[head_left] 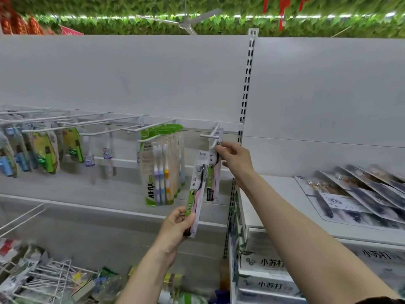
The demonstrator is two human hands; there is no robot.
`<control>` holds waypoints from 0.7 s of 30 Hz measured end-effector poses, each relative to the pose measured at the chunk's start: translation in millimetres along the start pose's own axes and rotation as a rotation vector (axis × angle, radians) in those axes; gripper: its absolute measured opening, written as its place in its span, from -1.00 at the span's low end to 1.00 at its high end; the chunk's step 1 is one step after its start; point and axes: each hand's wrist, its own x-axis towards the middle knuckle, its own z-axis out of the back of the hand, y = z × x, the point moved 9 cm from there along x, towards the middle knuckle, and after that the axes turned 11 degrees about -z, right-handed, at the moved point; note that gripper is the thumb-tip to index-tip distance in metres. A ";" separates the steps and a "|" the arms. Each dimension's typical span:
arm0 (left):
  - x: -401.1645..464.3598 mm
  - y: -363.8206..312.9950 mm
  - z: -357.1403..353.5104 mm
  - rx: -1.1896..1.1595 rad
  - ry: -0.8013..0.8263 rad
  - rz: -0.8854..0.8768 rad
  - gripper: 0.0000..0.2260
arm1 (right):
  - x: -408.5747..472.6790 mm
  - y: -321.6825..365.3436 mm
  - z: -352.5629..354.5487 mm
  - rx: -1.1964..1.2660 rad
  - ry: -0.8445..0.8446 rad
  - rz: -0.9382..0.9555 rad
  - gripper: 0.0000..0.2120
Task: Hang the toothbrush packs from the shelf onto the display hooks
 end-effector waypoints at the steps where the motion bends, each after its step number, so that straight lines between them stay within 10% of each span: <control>1: -0.7 0.9 -2.5 0.012 0.025 0.006 -0.87 | -0.4 -3.7 4.2 -0.002 -0.035 -0.005 -0.68; 5: -1.8 1.1 -16.8 0.031 0.100 0.007 -0.90 | -21.1 -13.1 30.2 0.081 -0.193 -0.020 -0.79; 21: 17.7 -30.8 -63.9 -0.042 0.117 -0.133 -0.83 | -48.3 35.6 22.7 0.126 0.028 0.121 -0.93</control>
